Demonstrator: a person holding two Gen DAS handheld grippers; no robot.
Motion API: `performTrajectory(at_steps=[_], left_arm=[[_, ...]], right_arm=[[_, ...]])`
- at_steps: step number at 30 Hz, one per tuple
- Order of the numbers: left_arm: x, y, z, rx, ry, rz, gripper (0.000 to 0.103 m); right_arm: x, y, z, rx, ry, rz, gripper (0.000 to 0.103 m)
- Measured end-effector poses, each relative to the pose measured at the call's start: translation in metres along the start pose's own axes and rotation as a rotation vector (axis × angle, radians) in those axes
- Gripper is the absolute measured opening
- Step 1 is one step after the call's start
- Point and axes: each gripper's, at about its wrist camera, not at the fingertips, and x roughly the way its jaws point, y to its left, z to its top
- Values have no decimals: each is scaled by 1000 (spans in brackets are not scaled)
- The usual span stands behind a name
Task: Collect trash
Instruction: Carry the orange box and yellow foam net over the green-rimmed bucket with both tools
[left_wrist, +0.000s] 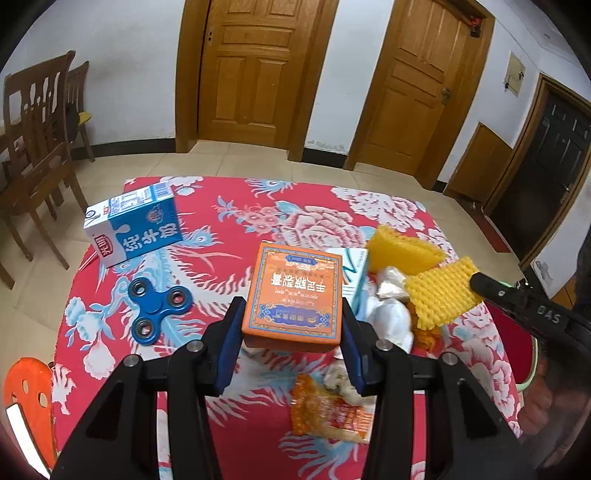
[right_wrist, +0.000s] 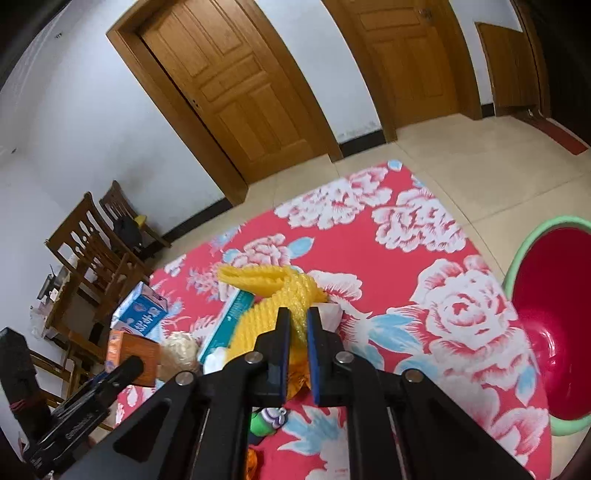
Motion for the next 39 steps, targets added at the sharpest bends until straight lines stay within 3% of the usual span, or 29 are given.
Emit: performTrajectory(at_steps=[18, 39], left_arm=[[-11, -68, -6, 101, 1, -63, 48], [14, -186, -18, 290, 38, -170, 48]], right_arm=[[-106, -34, -6, 13, -190, -56, 10], [-158, -125, -21, 141, -274, -218, 10]])
